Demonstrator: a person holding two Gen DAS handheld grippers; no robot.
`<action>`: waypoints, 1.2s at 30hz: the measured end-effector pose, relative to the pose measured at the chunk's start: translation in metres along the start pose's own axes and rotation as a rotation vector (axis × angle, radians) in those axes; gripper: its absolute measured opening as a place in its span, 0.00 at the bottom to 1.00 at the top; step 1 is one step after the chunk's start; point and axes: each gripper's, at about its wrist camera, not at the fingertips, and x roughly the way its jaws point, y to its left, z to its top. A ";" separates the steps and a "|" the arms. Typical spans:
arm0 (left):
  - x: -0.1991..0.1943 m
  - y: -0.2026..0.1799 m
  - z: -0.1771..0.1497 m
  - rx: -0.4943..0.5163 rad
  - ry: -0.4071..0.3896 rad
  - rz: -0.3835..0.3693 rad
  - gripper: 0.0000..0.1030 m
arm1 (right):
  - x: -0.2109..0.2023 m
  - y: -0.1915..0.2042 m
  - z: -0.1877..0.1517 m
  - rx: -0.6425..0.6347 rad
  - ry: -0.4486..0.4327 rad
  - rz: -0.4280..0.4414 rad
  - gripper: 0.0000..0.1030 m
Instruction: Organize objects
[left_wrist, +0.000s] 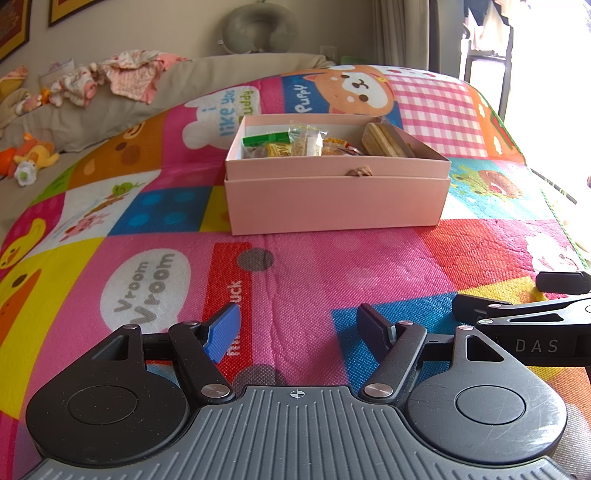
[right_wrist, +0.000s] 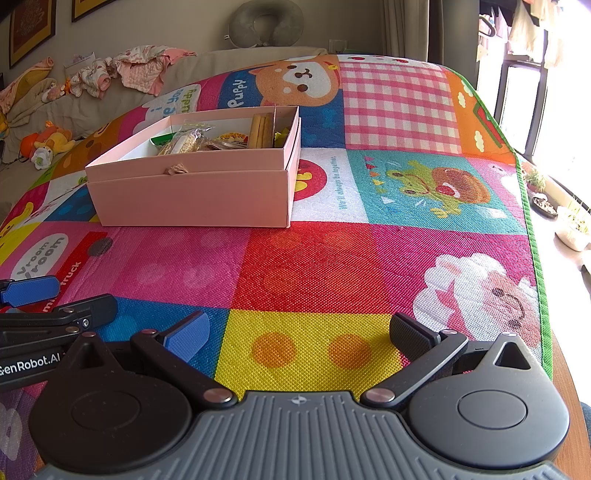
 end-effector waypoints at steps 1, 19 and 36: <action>0.000 0.000 0.000 0.000 0.000 0.000 0.74 | 0.000 0.000 0.000 0.000 0.000 0.000 1.00; -0.001 -0.003 0.000 0.003 -0.001 0.002 0.74 | 0.000 0.000 0.000 0.000 0.000 0.001 1.00; 0.000 0.001 0.000 -0.003 0.000 -0.004 0.74 | 0.000 -0.001 0.000 0.000 0.001 -0.001 1.00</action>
